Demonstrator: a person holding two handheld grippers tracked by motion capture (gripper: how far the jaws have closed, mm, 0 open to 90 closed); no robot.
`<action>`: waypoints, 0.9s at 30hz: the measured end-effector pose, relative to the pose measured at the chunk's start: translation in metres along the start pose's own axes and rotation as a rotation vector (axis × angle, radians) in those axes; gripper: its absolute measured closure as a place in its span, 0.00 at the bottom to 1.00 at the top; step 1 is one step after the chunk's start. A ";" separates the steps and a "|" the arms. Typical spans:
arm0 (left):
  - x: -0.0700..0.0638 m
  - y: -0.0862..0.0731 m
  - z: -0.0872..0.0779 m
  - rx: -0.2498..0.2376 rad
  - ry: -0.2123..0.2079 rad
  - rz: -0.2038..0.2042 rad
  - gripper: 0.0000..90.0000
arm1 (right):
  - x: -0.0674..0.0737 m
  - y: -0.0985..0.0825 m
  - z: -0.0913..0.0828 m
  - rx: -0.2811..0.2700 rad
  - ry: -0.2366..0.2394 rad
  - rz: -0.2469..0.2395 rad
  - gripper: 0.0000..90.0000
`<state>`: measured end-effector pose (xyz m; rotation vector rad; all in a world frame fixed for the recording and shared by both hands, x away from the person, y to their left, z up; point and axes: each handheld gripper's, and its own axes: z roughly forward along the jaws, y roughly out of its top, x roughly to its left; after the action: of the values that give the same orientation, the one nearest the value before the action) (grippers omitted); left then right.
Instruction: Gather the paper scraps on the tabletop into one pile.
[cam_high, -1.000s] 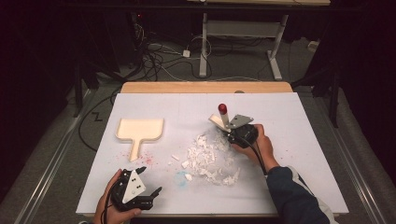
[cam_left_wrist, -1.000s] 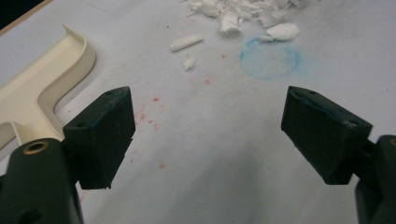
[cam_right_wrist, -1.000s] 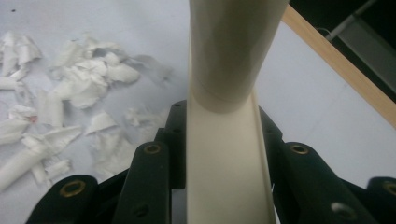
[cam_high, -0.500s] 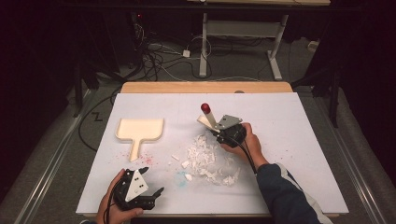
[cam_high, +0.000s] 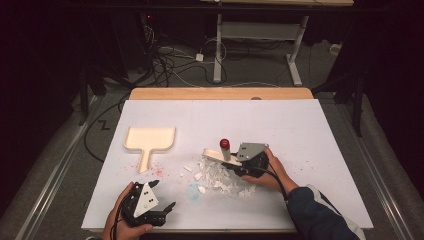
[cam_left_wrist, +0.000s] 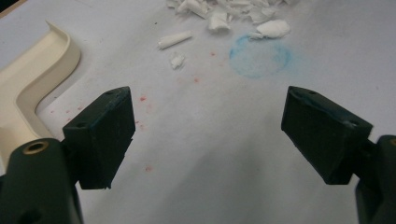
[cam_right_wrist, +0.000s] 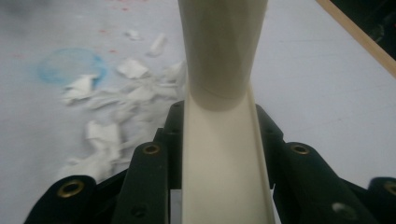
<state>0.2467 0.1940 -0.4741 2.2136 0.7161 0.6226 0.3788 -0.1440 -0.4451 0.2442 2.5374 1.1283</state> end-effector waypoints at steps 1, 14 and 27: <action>0.000 0.000 0.000 -0.001 0.000 -0.002 0.19 | 0.003 0.000 -0.004 -0.004 0.006 -0.012 0.75; 0.000 0.000 -0.002 -0.005 0.006 -0.014 0.19 | -0.011 0.016 -0.022 -0.026 -0.089 0.024 0.75; 0.001 0.000 0.000 -0.006 -0.009 -0.011 0.19 | -0.019 0.045 0.048 -0.031 -0.051 -0.008 0.75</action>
<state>0.2474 0.1943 -0.4742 2.2047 0.7199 0.6079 0.4154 -0.0865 -0.4365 0.2520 2.4725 1.1431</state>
